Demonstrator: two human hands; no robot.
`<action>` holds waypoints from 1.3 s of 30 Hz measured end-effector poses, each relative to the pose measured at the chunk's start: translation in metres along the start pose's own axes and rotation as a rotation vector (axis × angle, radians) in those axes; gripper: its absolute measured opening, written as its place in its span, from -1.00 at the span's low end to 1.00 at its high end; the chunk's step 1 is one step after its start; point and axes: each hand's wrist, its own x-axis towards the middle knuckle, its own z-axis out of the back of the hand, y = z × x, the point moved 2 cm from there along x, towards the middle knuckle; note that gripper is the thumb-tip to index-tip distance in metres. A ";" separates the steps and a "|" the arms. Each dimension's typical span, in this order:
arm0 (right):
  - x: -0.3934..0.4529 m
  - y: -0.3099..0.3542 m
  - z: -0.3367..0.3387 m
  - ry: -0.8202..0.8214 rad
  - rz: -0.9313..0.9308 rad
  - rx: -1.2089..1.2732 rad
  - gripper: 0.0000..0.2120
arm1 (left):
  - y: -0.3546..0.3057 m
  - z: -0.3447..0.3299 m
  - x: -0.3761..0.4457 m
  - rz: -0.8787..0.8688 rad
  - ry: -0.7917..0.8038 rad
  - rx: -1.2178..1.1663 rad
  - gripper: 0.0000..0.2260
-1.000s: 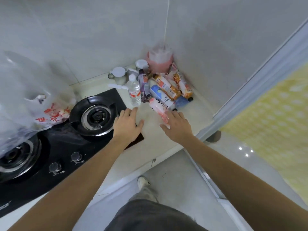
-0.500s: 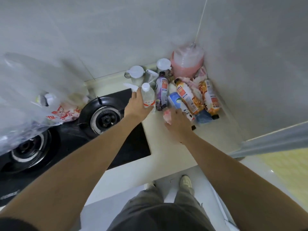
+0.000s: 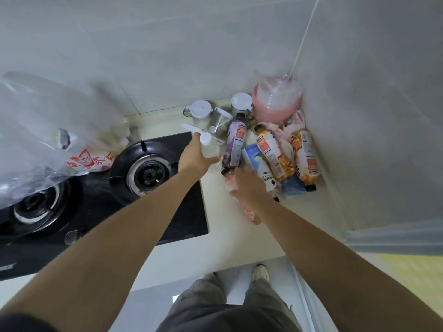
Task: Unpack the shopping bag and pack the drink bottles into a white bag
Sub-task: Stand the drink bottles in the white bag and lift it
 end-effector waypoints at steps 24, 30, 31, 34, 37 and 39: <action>-0.071 0.043 0.081 -0.154 0.364 0.417 -0.37 | 0.035 0.078 -0.184 0.174 -0.346 -0.180 -0.46; -0.108 0.155 0.077 -0.086 0.609 0.428 -0.37 | 0.093 0.139 -0.276 0.240 -0.480 -0.227 -0.50; -0.117 0.176 0.073 -0.071 0.650 0.429 -0.36 | 0.106 0.151 -0.293 0.261 -0.506 -0.221 -0.51; -0.147 0.245 0.053 -0.035 0.760 0.405 -0.34 | 0.153 0.186 -0.347 0.331 -0.597 -0.213 -0.54; -0.181 0.315 0.023 0.005 0.847 0.381 -0.33 | 0.209 0.217 -0.405 0.411 -0.685 -0.238 -0.49; -0.206 0.361 0.001 0.032 0.883 0.378 -0.31 | 0.248 0.236 -0.445 0.454 -0.732 -0.242 -0.42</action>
